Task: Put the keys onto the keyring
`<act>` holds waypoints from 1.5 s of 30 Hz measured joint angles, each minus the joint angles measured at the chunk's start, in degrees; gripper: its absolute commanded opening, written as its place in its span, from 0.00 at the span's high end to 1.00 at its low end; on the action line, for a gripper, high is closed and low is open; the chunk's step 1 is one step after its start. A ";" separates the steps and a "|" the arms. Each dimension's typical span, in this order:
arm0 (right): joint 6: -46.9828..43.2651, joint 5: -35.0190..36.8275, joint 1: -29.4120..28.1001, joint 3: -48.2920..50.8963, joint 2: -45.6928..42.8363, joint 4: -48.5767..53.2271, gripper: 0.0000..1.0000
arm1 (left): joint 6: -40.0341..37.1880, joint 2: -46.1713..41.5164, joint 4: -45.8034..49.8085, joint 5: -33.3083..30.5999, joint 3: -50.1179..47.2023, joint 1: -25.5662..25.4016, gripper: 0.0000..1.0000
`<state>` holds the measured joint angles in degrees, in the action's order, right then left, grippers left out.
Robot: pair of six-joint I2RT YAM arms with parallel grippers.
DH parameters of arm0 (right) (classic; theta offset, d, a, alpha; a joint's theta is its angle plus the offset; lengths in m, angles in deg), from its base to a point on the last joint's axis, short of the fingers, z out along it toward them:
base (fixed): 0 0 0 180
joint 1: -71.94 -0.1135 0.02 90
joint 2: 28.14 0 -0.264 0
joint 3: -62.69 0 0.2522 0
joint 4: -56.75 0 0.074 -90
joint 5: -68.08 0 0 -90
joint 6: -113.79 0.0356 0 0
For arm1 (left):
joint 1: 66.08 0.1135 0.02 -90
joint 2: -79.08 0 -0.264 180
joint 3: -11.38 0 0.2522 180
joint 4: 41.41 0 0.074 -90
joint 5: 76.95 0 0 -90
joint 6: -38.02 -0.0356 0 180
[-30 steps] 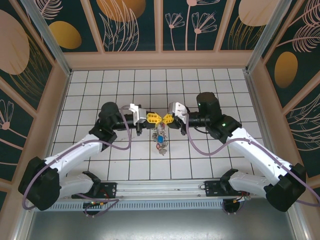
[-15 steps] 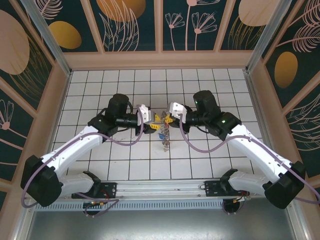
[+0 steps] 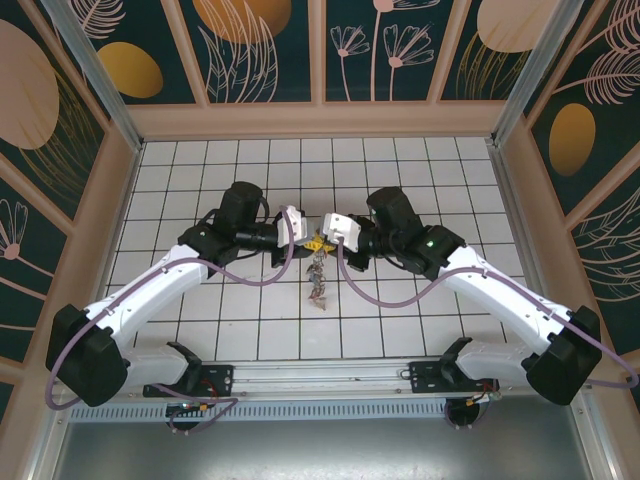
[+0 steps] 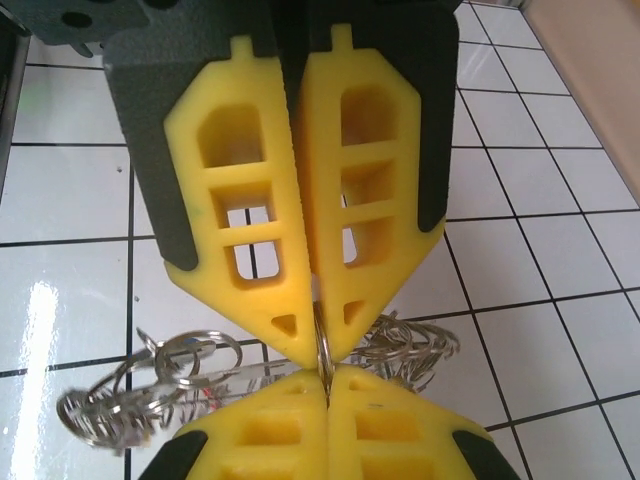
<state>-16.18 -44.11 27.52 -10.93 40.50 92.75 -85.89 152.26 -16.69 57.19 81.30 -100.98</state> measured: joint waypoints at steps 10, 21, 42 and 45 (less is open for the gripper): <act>0.26 -0.26 0.35 0.26 -0.92 -0.92 0.95 | -0.07 0.35 -0.11 0.37 0.90 0.04 1.00; 3.80 -9.05 5.14 6.62 -7.02 -9.11 0.74 | 11.65 -1.29 -16.98 5.64 -5.20 0.07 1.00; 7.87 -16.79 8.87 8.98 -8.39 -10.56 0.78 | 22.73 -1.92 -33.55 9.22 -10.34 0.04 1.00; 8.83 -17.38 8.94 9.16 -8.41 -11.78 0.77 | 25.00 -1.92 -36.06 9.18 -10.93 0.07 1.00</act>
<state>-7.35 -61.49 36.46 -1.77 32.08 80.97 -60.89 150.34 -52.75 66.37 70.37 -100.91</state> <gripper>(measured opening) 0.229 0.066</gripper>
